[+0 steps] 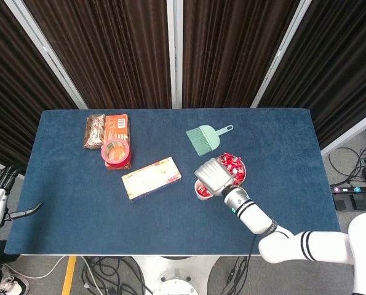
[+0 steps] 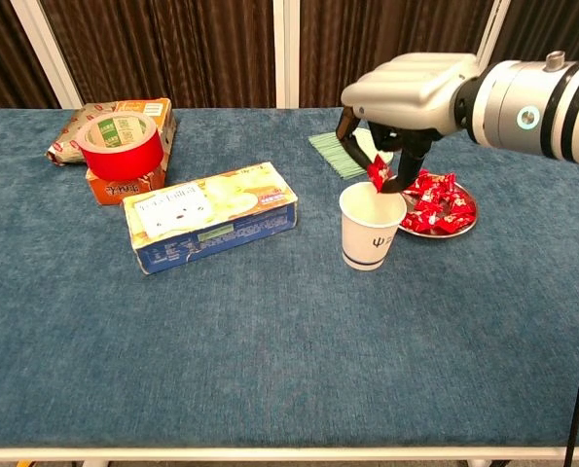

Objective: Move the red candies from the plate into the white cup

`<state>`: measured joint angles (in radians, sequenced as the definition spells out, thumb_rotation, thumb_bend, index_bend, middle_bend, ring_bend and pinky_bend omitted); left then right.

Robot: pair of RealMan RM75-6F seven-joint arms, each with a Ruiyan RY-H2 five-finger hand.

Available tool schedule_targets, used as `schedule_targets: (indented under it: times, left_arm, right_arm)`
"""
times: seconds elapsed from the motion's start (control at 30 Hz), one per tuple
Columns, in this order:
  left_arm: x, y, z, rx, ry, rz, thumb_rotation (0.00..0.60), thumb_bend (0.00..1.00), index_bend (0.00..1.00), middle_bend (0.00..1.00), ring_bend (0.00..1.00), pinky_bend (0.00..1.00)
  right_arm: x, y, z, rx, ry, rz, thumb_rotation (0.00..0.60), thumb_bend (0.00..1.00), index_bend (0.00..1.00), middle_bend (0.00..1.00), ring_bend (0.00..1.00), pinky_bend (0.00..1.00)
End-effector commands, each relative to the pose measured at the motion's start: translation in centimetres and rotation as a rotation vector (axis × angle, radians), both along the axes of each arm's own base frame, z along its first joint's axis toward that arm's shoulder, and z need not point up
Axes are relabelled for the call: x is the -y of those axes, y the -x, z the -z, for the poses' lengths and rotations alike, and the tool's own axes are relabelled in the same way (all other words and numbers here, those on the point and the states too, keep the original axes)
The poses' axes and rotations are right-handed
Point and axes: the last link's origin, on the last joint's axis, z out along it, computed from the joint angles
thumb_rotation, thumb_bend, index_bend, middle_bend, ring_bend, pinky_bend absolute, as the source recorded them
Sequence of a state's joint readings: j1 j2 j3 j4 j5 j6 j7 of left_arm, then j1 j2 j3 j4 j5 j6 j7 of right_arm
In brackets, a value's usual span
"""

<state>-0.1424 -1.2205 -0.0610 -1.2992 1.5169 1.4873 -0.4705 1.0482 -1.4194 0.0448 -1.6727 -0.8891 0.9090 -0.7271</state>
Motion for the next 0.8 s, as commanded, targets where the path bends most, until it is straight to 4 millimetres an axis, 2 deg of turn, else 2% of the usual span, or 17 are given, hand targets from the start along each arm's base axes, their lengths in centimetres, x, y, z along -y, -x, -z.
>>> schedule_targets:
  times: [0.03, 0.23, 0.53, 0.67, 0.8]
  left_arm:
    - [0.0, 0.0, 0.0, -0.001, 0.000, 0.000, 0.240, 0.10, 0.17, 0.16, 0.10, 0.20]
    - [0.0, 0.0, -0.2, 0.001, -0.003, -0.001, 0.241, 0.10, 0.17, 0.16, 0.10, 0.20]
    - [-0.1, 0.0, -0.2, 0.003, -0.003, 0.000, 0.242, 0.10, 0.17, 0.16, 0.10, 0.20]
    - [0.0, 0.1, -0.1, 0.003, -0.001, -0.001, 0.242, 0.10, 0.17, 0.16, 0.10, 0.20]
    - [-0.1, 0.1, -0.1, 0.009, -0.001, 0.000, 0.242, 0.10, 0.17, 0.16, 0.10, 0.20]
  right_arm:
    - [0.0, 0.0, 0.4, -0.004, -0.019, 0.007, 0.600, 0.21, 0.62, 1.00, 1.00, 1.00]
    - [0.3, 0.0, 0.8, 0.000, -0.035, 0.010, 0.600, 0.12, 0.53, 1.00, 1.00, 1.00]
    - [1.2, 0.0, -0.8, 0.037, 0.008, 0.024, 0.600, 0.10, 0.50, 1.00, 1.00, 1.00]
    - [2.8, 2.2, -2.0, -0.016, 0.065, 0.066, 0.600, 0.10, 0.50, 1.00, 1.00, 1.00]
    - [4.2, 4.8, -1.5, -0.113, 0.059, 0.124, 0.600, 0.10, 0.48, 1.00, 1.00, 1.00]
